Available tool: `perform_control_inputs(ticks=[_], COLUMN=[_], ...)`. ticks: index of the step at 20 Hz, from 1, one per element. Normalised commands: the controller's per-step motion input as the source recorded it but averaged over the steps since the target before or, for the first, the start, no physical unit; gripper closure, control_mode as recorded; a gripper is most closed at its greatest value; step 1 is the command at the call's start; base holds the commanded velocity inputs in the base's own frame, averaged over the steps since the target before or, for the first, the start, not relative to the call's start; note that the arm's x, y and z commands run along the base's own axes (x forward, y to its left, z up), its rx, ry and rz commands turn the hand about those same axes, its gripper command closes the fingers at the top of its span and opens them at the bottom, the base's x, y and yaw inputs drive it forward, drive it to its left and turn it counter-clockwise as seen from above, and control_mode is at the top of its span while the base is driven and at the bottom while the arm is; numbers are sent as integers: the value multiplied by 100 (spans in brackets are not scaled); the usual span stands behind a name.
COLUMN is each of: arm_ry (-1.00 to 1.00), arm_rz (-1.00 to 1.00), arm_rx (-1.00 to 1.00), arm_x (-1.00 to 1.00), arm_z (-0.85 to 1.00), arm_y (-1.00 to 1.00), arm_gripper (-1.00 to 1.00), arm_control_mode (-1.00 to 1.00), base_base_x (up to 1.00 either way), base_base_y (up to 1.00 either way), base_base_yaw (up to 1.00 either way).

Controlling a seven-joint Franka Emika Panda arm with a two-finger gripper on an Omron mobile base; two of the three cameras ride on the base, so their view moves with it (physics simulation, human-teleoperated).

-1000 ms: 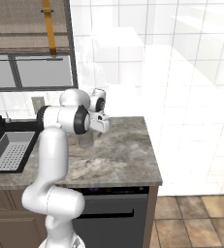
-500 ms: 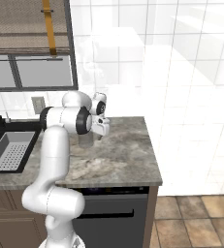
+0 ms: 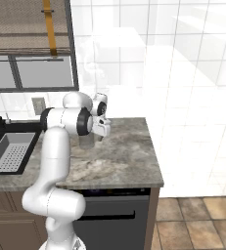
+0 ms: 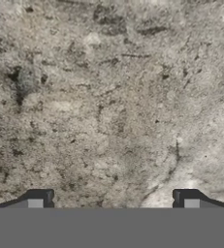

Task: Move the glass cup from next to the sink to the open cabinet. Then, move the bowl with the tangerine to the fridge to clear the area for faucet cleaning.

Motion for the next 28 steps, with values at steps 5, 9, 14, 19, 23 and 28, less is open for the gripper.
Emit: perform_control_inputs(ticks=[5,9,14,19,23,28], arm_ry=[-1,-14,-14,-7,-3,-14], arm_rz=[0,0,0,0,0,0], arm_rx=[0,0,0,0,0,-7], arm_x=[0,0,0,0,0,6], arm_z=[0,29,38,26,0,-1], arm_y=[0,0,0,0,0,0], arm_gripper=[-100,-100,-100,-100,-100,-100], arm_control_mode=[-100,-100,-100,-100,-100,-100], base_base_x=[0,0,0,0,0,0], base_base_y=[0,0,0,0,0,0], base_base_yaw=[0,0,0,0,0,0])
